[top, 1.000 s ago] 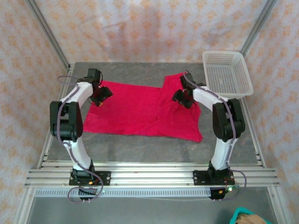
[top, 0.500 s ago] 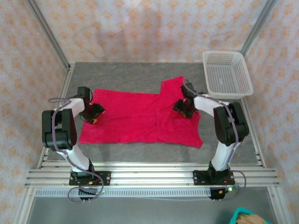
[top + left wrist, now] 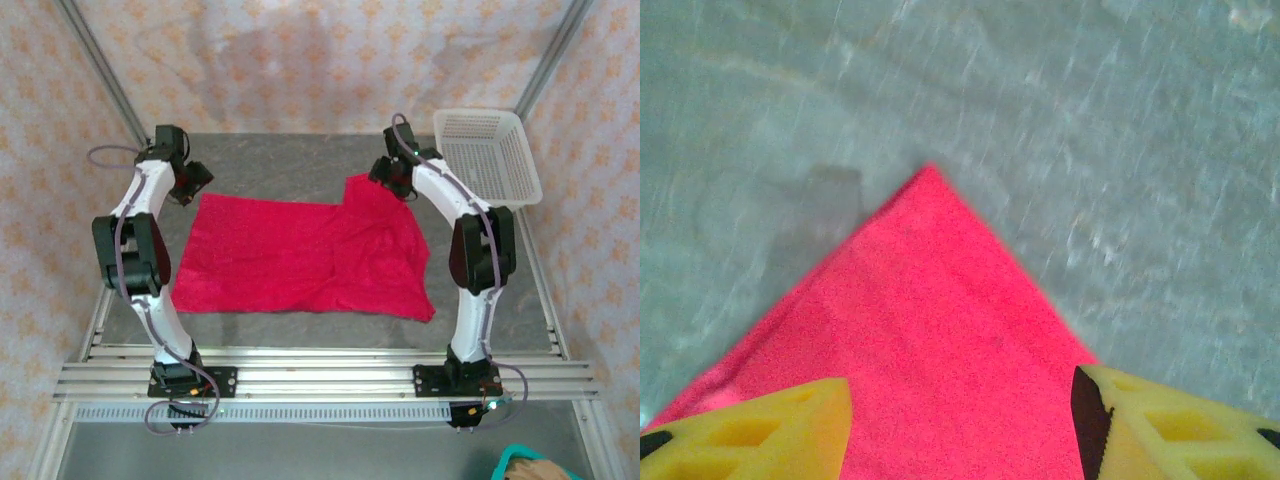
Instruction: Fold the inside-out t-shirt
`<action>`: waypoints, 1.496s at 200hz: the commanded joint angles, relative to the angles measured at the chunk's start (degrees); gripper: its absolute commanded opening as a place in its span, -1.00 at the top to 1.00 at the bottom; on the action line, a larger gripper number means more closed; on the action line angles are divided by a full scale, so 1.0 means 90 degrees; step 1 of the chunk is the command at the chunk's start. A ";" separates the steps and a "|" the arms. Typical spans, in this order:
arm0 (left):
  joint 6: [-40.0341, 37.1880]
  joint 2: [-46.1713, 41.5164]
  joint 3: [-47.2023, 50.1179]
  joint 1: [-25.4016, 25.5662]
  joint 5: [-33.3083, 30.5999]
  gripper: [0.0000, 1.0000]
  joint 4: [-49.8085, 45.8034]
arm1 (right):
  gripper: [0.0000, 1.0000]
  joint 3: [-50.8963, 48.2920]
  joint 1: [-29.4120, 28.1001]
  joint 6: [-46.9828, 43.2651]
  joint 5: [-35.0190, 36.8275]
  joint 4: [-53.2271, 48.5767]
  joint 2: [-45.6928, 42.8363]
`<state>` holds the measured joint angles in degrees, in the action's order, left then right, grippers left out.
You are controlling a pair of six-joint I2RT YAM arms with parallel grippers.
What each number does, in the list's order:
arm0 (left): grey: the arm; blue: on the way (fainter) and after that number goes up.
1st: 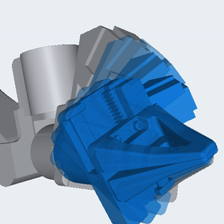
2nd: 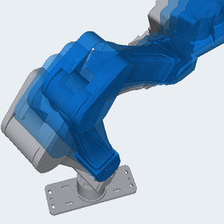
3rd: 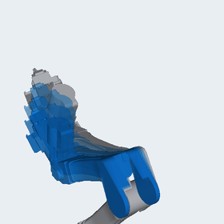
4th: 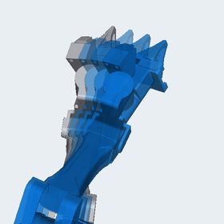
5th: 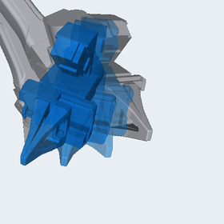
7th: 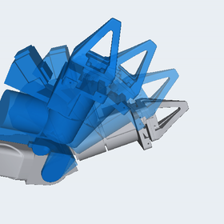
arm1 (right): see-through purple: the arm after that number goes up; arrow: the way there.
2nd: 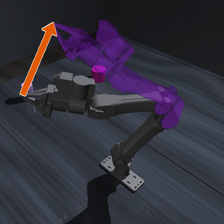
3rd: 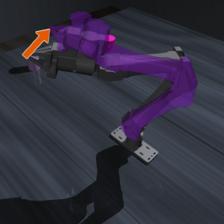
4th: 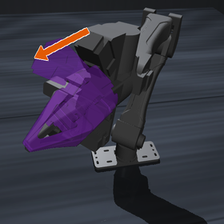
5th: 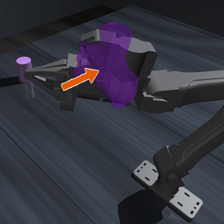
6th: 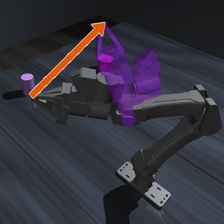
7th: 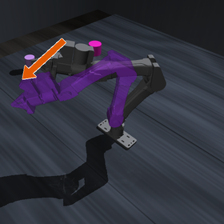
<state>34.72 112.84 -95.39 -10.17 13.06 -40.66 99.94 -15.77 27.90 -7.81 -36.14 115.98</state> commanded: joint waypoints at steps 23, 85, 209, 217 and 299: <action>-0.0210 0.1023 -0.0799 -0.0041 -0.0557 -0.23 -0.0897 | -0.20 0.1284 0.0257 0.0445 0.1120 -0.0446 0.1341; -0.0268 0.1828 -0.1642 -0.0047 -0.0562 -0.25 -0.1101 | -0.10 0.2785 0.0308 0.0845 0.0769 -0.0379 0.2803; -0.0207 0.2709 -0.2404 -0.0064 -0.0378 -0.03 -0.1303 | 0.84 0.3226 0.0308 0.0533 0.0331 -0.0401 0.2953; -0.0207 0.2744 -0.2416 -0.0065 -0.0365 0.09 -0.1316 | 0.93 0.3239 0.0307 0.0512 0.0341 -0.0417 0.2953; -0.0302 0.2142 -0.2642 -0.0061 -0.0582 0.84 -0.1709 | 1.00 0.3485 0.0309 -0.0122 -0.0154 -0.0812 0.2381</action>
<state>32.91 136.35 -117.43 -10.24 9.93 -52.36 131.17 -12.82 29.93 -6.57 -40.73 142.39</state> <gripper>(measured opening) 0.096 0.062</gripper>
